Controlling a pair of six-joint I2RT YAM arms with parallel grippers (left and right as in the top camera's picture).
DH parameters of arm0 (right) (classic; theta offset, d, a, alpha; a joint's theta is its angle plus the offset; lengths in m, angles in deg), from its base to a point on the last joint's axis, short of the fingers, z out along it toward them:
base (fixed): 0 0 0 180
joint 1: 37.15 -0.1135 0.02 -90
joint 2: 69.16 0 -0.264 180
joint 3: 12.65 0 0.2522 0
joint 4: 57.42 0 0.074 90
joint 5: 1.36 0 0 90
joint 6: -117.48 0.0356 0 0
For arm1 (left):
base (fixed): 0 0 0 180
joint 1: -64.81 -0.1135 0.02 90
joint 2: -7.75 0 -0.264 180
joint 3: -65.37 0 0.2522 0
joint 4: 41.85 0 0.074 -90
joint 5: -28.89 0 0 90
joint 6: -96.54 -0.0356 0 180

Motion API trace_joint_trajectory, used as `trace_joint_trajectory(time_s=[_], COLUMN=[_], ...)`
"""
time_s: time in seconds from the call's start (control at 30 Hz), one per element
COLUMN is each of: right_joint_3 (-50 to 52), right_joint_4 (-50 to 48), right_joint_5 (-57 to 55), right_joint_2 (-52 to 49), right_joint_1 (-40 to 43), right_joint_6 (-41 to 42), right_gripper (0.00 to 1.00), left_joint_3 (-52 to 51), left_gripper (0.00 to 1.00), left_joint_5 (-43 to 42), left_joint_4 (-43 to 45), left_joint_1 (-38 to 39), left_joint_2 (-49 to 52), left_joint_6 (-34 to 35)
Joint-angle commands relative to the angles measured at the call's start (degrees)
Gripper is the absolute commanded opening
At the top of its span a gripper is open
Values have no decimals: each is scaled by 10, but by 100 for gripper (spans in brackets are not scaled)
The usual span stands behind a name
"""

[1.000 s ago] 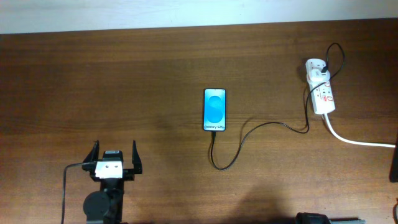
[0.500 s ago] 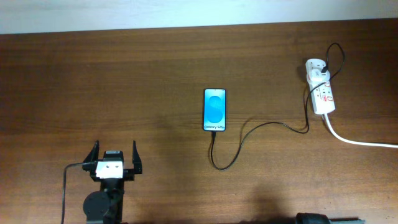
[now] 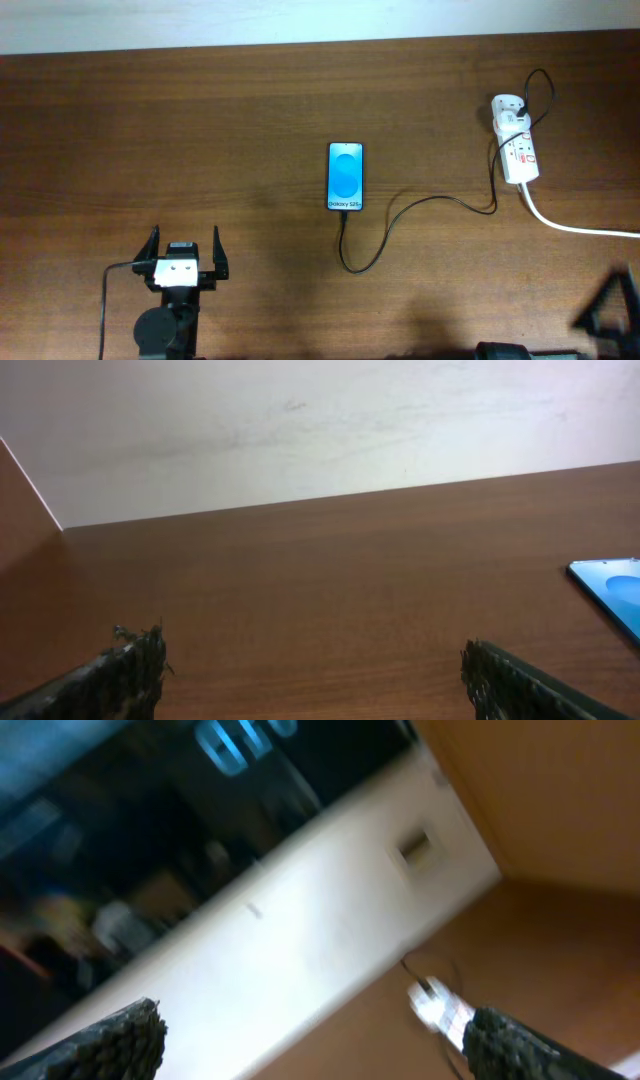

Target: Plug charger to phone and switch on socket

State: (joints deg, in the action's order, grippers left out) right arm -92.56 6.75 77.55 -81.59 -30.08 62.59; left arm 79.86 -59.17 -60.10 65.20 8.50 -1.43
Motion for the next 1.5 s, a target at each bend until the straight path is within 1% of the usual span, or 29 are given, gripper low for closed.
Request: trace_joint_trajectory(time_s=[0.0,0.07,0.1,0.13,0.2,0.4,0.5,0.63,0.7,0.77,0.8,0.87,1.13,1.23,1.47], right_joint_3=[188,297,360,398,466,571,625,656,658,658,658,658,658,658,658], right_joint_4=[-170,-292,-356,-389,-425,-495,-518,-522,-511,-506,-493,-457,-459,-459,-459], right_joint_5=[-7,1,2,1,0,6,34,42,73,107,107,105,107,107,107], right_joint_2=[-1,15,39,62,115,122,122,122,122,122,122,122,122,122,122], right_joint_1=[-3,-3,-3,-3,-3,-25,-45,-46,-44,-44,-44,-44,-44,-44,-44], right_joint_6=[22,27,27,27,26,22,-55,-87,-149,-245,-254,-259,-284,-317,-317], right_gripper=[99,99,99,99,99,99,99,99,99,99,99,99,99,99,99], left_joint_3=[-2,-2,-2,-2,-2,-2,-2,-2,-2,-2,-2,-2,-2,-2,-2], left_gripper=[99,99,99,99,99,99,99,99,99,99,99,99,99,99,99], left_joint_5=[6,6,6,6,6,6,6,6,6,6,6,6,6,6,6], left_joint_4=[-1,-1,-1,-1,-1,-1,-1,-1,-1,-1,-1,-1,-1,-1,-1], left_joint_1=[-2,-2,-2,-2,-2,-2,-2,-2,-2,-2,-2,-2,-2,-2,-2], left_joint_2=[-4,-4,-4,-4,-4,-4,-4,-4,-4,-4,-4,-4,-4,-4,-4], left_joint_6=[-11,-11,-11,-11,-11,-11,-11,-11,-11,-11,-11,-11,-11,-11,-11])
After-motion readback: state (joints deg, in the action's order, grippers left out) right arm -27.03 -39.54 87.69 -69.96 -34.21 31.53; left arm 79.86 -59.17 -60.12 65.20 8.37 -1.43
